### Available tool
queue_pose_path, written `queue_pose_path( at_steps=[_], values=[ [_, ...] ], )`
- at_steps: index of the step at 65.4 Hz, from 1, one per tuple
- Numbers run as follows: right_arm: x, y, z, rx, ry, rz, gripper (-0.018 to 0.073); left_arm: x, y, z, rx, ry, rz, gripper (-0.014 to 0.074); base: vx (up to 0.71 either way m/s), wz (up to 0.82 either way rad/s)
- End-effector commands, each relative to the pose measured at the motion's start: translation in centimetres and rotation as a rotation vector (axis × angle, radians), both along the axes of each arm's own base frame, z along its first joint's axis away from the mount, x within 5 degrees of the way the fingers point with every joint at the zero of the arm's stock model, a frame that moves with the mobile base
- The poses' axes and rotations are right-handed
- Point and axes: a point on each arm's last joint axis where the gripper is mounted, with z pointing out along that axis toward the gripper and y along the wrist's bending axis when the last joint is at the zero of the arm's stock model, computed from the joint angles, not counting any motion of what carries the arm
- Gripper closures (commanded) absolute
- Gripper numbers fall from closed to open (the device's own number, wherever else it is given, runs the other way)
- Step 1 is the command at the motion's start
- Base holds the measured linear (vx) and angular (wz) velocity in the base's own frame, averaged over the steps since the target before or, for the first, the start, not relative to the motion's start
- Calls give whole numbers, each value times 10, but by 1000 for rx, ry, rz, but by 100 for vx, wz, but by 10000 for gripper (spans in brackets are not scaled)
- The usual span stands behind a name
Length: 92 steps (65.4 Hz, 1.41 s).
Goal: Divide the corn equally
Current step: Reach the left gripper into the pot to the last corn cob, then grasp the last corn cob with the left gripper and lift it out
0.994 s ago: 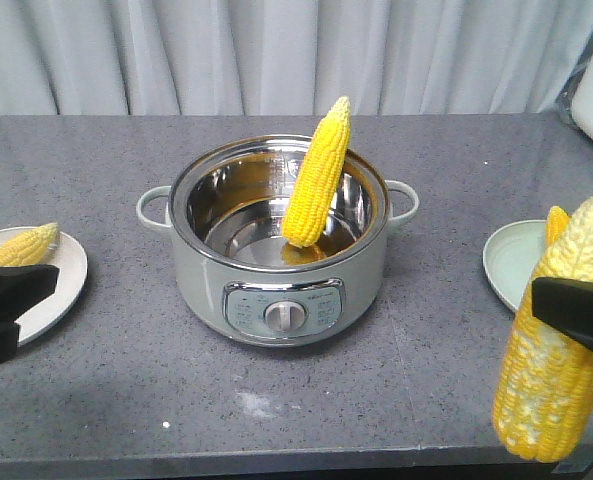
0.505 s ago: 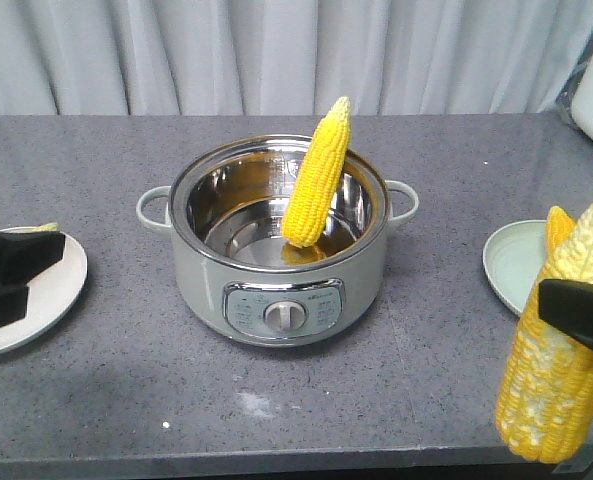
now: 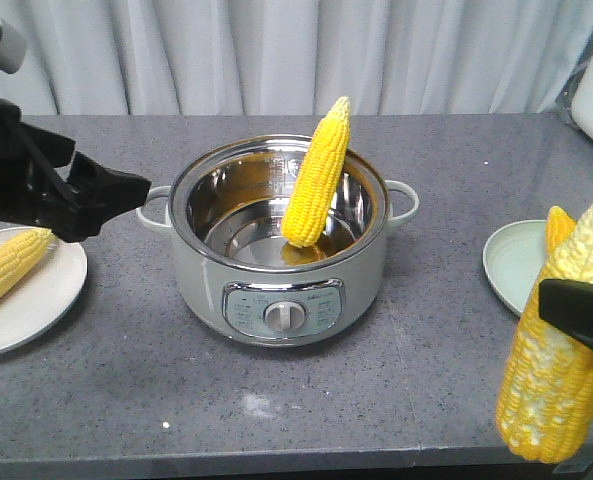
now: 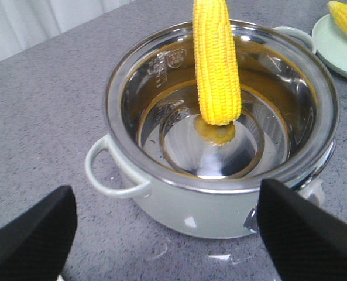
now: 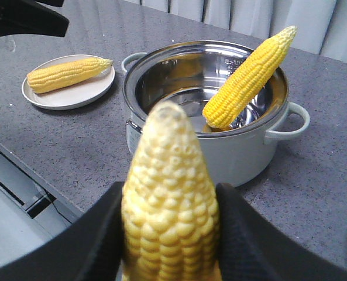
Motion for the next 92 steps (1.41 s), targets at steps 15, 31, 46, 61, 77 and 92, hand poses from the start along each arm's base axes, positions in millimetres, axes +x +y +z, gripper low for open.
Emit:
queue_pose_path(
  at_steps=[15, 31, 46, 61, 77, 92],
  values=[
    [2, -1, 12, 44, -70, -28, 305, 33, -27, 13, -64, -65, -93, -10, 0, 0],
    [2, -1, 12, 44, -70, -28, 305, 53, -67, 8, -45, -75, -189, -10, 0, 0],
    [2, -1, 12, 43, -69, -27, 305, 70, -102, 2, 1, -68, -245, -8, 0, 0],
    [2, -1, 12, 43, -69, -27, 305, 88, -133, -9, 83, -25, -157, 1, 0, 0],
    [2, -1, 12, 44, -70, -28, 305, 114, -150, -20, 50, 105, -40, 4, 0, 0],
    [2, -1, 12, 44, -70, -28, 305, 137, -164, -31, 28, 124, -2, 4, 0, 0]
  ],
)
